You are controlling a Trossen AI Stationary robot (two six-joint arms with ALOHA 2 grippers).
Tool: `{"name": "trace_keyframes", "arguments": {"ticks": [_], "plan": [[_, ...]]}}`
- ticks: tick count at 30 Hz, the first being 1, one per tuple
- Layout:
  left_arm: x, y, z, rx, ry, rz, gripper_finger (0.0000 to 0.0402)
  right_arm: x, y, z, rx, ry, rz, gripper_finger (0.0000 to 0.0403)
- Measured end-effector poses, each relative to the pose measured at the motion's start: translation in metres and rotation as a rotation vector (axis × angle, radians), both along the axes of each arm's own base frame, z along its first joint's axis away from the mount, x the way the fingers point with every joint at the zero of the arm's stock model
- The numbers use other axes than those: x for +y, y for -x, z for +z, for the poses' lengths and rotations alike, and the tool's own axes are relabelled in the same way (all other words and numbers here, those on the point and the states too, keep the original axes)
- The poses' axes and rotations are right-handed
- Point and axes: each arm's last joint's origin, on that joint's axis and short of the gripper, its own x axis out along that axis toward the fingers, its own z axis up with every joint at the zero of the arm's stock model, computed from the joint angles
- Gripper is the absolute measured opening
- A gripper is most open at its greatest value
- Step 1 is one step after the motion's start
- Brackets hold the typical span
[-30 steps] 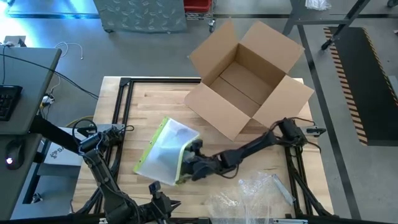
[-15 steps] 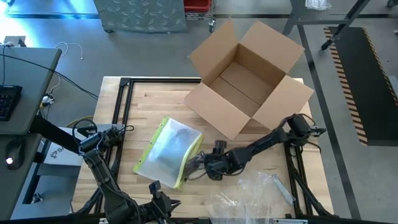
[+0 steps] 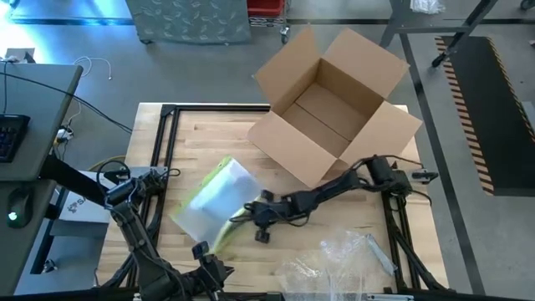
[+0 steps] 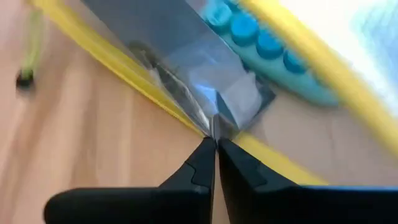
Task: Unpack boxes
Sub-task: Put the black pen pack into the transparent zipper bag
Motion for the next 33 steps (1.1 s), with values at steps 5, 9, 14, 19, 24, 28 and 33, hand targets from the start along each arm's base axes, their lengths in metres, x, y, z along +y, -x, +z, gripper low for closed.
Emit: {"name": "trace_keyframes", "arguments": {"ticks": [5,9,14,19,24,28,33], "plan": [[-0.002,0.005,0.0,0.003,0.006,0.01,0.0,-0.005,-0.028,-0.007,-0.027,-0.016,-0.007,0.0004],[-0.007,0.014,-0.005,0.042,0.043,0.004,0.0,-0.003,-0.042,-0.001,-0.068,0.033,0.008,0.0004],[-0.014,0.039,-0.036,0.204,0.104,0.042,0.0009,-0.003,-0.047,0.008,-0.05,0.141,0.016,0.0004],[-0.017,0.071,-0.071,0.375,0.068,0.026,0.0055,-0.003,-0.046,0.008,-0.032,0.148,0.018,0.0004],[-0.005,0.094,-0.099,0.513,-0.075,0.012,0.0117,-0.004,-0.046,0.008,-0.026,0.15,0.018,0.0004],[0.01,0.101,-0.114,0.576,-0.208,0.024,0.0148,-0.004,-0.046,0.008,-0.025,0.15,0.018,0.0004],[0.026,0.101,-0.13,0.561,-0.373,-0.018,0.0156,-0.004,-0.045,0.007,-0.021,0.15,0.019,0.0004]]}}
